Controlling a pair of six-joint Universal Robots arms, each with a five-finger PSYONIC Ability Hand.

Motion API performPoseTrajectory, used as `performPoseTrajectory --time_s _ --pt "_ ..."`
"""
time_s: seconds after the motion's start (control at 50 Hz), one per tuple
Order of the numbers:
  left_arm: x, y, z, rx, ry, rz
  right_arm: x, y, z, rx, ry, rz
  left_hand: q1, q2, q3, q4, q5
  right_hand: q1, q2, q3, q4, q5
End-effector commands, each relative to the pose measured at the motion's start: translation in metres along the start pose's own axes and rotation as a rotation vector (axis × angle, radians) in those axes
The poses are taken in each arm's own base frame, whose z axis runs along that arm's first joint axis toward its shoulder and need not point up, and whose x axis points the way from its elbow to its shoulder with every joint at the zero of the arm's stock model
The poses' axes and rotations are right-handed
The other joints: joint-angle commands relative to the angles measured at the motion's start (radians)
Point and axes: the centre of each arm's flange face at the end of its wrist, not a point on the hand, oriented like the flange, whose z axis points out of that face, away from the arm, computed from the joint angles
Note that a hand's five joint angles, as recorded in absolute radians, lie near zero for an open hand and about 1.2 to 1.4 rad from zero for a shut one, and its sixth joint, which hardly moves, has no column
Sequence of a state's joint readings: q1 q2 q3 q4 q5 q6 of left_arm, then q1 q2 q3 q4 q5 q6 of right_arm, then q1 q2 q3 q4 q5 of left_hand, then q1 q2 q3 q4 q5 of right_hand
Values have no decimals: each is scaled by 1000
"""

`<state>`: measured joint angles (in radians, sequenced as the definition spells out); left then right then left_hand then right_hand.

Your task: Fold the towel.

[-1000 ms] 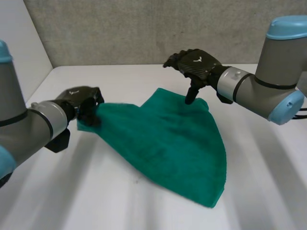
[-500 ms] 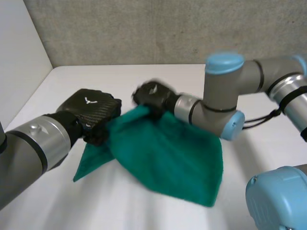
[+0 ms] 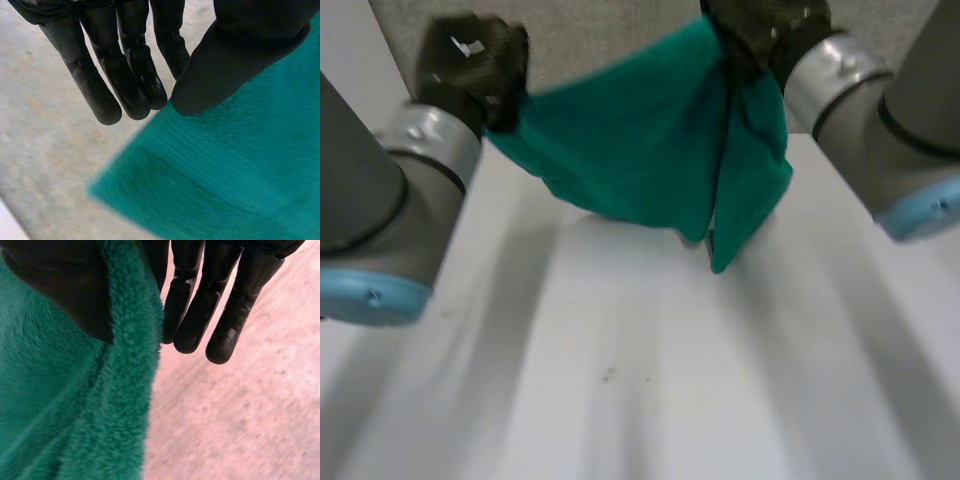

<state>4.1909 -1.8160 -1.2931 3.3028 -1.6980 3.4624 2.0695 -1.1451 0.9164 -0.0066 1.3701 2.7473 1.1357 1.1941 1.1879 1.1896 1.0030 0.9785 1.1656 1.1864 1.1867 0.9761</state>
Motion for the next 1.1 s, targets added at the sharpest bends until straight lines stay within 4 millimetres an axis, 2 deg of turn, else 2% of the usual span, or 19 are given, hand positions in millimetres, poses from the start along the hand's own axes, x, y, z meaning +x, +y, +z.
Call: performPoseTrajectory --time_s 0.02,0.06,0.12,0.14,0.2,0.24,0.3,0.36,0.42,0.46,0.54,0.64,0.66,0.68,0.78,0.82,0.98,1.1 --pt "32 70 -33 -229 112 22 -35 52 -52 -233 -91 45 261 202 208 207 219 418 231 210 210 246" --pt "34 87 -41 -286 125 31 -46 70 -66 -324 -134 67 261 202 208 207 219 418 231 210 210 246" --pt "32 99 -46 -326 125 36 -56 83 -78 -407 -175 87 261 202 208 207 219 416 229 208 208 244" --pt "29 105 -47 -344 118 38 -63 97 -83 -469 -203 100 261 202 208 207 219 186 -1 -22 -22 14" --pt "26 108 -47 -357 109 39 -70 117 -85 -549 -228 123 261 202 208 207 219 108 -79 -100 -100 -64" --pt "25 107 -47 -355 106 38 -72 126 -82 -580 -237 134 261 202 208 207 219 -185 -372 -393 -393 -357" --pt "26 106 -48 -352 108 36 -62 122 -74 -571 -207 149 261 202 208 207 219 -589 -777 -797 -798 -762" --pt "27 105 -49 -352 114 38 -43 122 -66 -564 -146 185 261 202 208 207 219 -703 -890 -910 -911 -875" --pt "28 104 -51 -352 118 38 -18 119 -57 -548 -87 227 261 202 208 207 219 -691 -878 -899 -899 -863" --pt "28 104 -53 -357 120 38 -9 111 -53 -524 -97 231 261 202 208 207 219 -673 -861 -881 -882 -846" --pt "27 103 -60 -369 126 41 -7 97 -53 -511 -220 156 261 202 208 207 219 -665 -852 -872 -873 -837" --pt "27 106 -68 -388 135 44 -6 97 -57 -539 -367 7 261 202 208 207 219 -659 -846 -867 -867 -831" --pt "27 107 -70 -396 138 45 -6 100 -58 -547 -389 -29 261 202 208 207 219 -659 -846 -867 -867 -831" --pt "28 108 -72 -399 142 46 -9 109 -57 -551 -454 -154 261 202 208 207 219 -659 -846 -867 -867 -831" --pt "29 112 -85 -432 160 57 -8 120 -46 -504 -500 -364 261 202 208 207 219 -659 -846 -867 -867 -831" --pt "29 113 -89 -441 161 58 -7 122 -42 -500 -492 -377 261 202 208 207 219 -656 -843 -864 -864 -828" --pt "27 115 -104 -477 175 64 -15 159 -24 -519 -499 -361 261 202 208 207 219 -579 -767 -787 -788 -752" --pt "27 114 -112 -486 184 64 -39 187 -12 -489 -499 -394 261 202 208 207 219 -521 -708 -729 -729 -693"
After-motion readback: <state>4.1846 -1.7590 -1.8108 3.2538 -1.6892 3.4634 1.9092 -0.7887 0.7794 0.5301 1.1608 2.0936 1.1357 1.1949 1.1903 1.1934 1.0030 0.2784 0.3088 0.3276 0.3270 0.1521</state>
